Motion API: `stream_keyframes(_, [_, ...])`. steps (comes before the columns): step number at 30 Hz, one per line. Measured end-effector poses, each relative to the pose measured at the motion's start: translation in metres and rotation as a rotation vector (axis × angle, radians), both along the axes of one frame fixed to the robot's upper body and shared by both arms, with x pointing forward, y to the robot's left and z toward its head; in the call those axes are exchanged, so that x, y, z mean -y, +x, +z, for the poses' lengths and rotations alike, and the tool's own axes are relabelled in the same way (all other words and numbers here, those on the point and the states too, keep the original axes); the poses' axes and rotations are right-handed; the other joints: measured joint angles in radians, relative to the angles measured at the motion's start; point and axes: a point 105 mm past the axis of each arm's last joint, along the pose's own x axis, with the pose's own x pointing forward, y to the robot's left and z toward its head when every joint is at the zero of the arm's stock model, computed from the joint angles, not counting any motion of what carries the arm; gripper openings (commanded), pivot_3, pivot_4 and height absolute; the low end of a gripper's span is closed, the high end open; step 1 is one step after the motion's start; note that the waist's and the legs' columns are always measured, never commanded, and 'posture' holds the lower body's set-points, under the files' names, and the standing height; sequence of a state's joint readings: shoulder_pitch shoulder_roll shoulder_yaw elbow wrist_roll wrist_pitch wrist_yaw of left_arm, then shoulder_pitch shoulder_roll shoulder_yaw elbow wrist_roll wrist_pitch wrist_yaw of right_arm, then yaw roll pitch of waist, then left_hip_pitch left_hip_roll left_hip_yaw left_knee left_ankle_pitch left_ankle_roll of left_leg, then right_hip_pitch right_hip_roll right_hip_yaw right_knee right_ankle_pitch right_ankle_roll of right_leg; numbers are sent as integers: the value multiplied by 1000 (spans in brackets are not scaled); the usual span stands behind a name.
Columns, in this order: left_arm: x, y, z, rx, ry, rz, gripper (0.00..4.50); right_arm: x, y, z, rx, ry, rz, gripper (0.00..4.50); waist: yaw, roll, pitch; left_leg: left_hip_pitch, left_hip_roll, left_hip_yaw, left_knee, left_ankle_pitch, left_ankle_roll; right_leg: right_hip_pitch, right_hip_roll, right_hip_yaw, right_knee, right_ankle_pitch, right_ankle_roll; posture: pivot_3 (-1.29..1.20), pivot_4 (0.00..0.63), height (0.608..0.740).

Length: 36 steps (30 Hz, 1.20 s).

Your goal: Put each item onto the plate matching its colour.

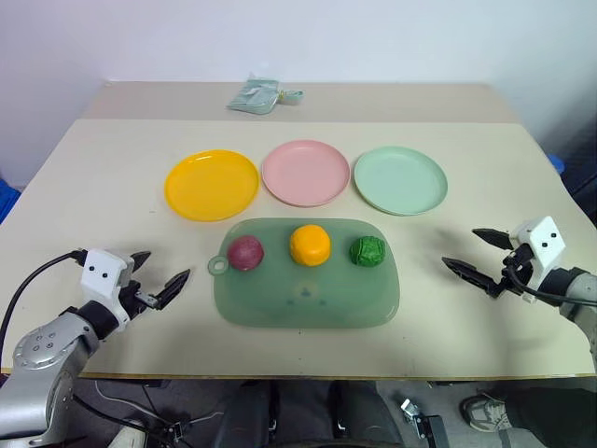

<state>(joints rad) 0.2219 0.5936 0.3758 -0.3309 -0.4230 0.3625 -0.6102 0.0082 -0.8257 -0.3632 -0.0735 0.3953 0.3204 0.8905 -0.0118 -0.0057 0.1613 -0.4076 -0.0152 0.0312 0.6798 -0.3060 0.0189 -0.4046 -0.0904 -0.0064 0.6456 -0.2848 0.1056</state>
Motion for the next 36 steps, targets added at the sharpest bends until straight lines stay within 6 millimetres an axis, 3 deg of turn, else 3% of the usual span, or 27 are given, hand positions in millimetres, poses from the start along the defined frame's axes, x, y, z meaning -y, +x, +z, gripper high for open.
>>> stream_keyframes(8, [3, 1, -2, 12, -34, 29, 4500, -1, 9, 5, 32, -25, -11, 4475, 1, 0, 0, 0, 0, 0, 0, 0, 0, 0, 0, 0, 0, 0, 0, 0, 150, 740])
stream_keyframes(12, [9, 7, 8, 55, -44, 20, 4500, -2, 12, 8, 50, -19, -22, 4475, 3, 0, 0, 0, 0, 0, 1, 0, 0, 0, 0, 0, 0, 0, 0, 0, 150, 740])
stream_keyframes(20, [44, 24, 33, 112, -123, -126, 4500, -14, 20, 16, 126, 21, -41, 4475, 1, 0, 0, 0, 0, 0, 1, 1, -1, 0, 1, 0, 1, 0, 0, 0, 150, 740])
stream_keyframes(27, [76, 28, 42, 57, -79, -403, 4500, -47, 11, 29, 161, 70, 53, 4475, 3, 0, 0, 0, 0, 0, 2, 1, -2, 1, 1, 0, 1, 0, 0, 0, 150, 740])
stream_keyframes(36, [97, 46, 17, -40, 10, -569, 4500, -102, -20, 34, 96, 121, 276, 4475, 4, 0, 0, 0, 0, 0, 2, 0, 0, 1, 1, 0, 1, 0, 1, 0, 150, 740])
